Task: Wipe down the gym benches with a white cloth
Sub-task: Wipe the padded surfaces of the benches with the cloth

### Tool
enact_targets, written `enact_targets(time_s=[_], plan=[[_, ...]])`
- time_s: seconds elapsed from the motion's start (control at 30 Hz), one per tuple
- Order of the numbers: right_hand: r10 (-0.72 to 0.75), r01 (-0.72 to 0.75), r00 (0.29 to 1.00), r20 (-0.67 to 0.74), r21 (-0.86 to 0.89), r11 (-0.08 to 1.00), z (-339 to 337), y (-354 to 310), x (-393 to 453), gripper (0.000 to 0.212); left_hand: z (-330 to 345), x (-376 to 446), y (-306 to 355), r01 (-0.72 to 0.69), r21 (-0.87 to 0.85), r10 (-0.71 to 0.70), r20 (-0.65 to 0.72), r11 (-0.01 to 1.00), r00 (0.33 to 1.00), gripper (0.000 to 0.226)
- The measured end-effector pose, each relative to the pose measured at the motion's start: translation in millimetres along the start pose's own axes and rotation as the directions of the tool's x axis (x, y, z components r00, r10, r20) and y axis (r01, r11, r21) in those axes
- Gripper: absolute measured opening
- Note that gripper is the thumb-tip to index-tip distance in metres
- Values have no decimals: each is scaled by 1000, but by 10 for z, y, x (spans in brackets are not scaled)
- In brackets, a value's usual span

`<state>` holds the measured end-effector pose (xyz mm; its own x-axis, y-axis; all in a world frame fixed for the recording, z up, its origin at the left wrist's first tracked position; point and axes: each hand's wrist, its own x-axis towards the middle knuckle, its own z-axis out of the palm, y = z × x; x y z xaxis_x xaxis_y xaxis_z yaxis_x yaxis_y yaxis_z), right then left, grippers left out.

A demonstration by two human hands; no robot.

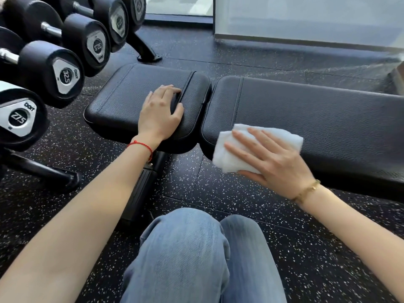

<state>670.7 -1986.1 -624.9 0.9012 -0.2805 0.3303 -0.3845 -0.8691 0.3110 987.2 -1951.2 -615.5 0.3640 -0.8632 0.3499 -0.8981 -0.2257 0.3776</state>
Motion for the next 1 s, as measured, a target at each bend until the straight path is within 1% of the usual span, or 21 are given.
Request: enact_targets(time_s=[0.07, 0.23, 0.3, 0.37, 0.43, 0.5, 0.53, 0.57, 0.6, 0.63, 0.7, 0.73, 0.77, 0.8, 0.9, 0.93, 0.97, 1.0], plan=[[36, -36, 999, 2, 6, 999, -11, 29, -67, 58, 11, -5, 28, 7, 7, -7, -8, 1000, 1000, 41], [58, -57, 998, 40, -37, 998, 27, -317, 443, 56, -3, -10, 57, 14, 19, -14, 5, 1000, 1000, 41], [87, -87, 996, 27, -28, 996, 41, -321, 411, 55, -16, -13, 59, 12, 28, -13, 20, 1000, 1000, 41], [129, -129, 992, 16, 15, 992, 18, -238, 203, 57, -37, -10, 70, 12, 34, -13, 32, 999, 999, 42], [239, -240, 971, 17, 72, 968, -15, -107, -49, 60, -56, -6, 102, 16, 23, -17, 31, 1000, 999, 41], [401, -402, 915, 36, 140, 905, -79, 64, -169, 60, -65, -26, 164, 17, -8, -17, 21, 1000, 1000, 39], [445, -445, 895, 32, 150, 883, -95, 167, -143, 56, -62, -43, 207, 12, -21, -11, 23, 1000, 1000, 39], [446, -445, 895, 23, 135, 885, -95, 265, -69, 50, -50, -60, 259, 3, -27, -2, 32, 1000, 999, 39], [437, -438, 899, 43, 131, 889, -87, 366, 61, 46, -33, -76, 318, -7, -27, 8, 43, 1000, 999, 40], [444, -460, 887, 128, 160, 873, -81, 453, 241, 45, -13, -82, 386, -14, -27, 16, 53, 1000, 998, 41], [473, -564, 806, 355, 224, 795, -15, 539, 677, 52, 32, -56, 532, -29, -38, 31, 62, 999, 998, 43], [464, -584, 782, 415, 229, 779, 49, 521, 862, 56, 55, -37, 598, -42, -42, 44, 65, 998, 997, 43], [447, -581, 777, 442, 233, 780, 78, 464, 985, 58, 81, -19, 654, -56, -46, 59, 71, 997, 996, 44], [418, -560, 789, 450, 247, 791, 84, 405, 1029, 58, 105, -8, 694, -67, -49, 71, 82, 997, 994, 44], [371, -497, 847, 381, 322, 806, -5, 364, 722, 57, 171, -31, 711, -107, 4, 106, 115, 994, 988, 44], [383, -506, 846, 371, 333, 796, -26, 441, 555, 57, 186, -53, 696, -124, 36, 119, 115, 992, 986, 44], [410, -536, 829, 380, 332, 776, -37, 566, 402, 56, 202, -67, 687, -135, 55, 128, 111, 989, 986, 44], [449, -583, 796, 405, 315, 749, -31, 717, 292, 56, 214, -76, 684, -139, 62, 132, 108, 988, 985, 44]])
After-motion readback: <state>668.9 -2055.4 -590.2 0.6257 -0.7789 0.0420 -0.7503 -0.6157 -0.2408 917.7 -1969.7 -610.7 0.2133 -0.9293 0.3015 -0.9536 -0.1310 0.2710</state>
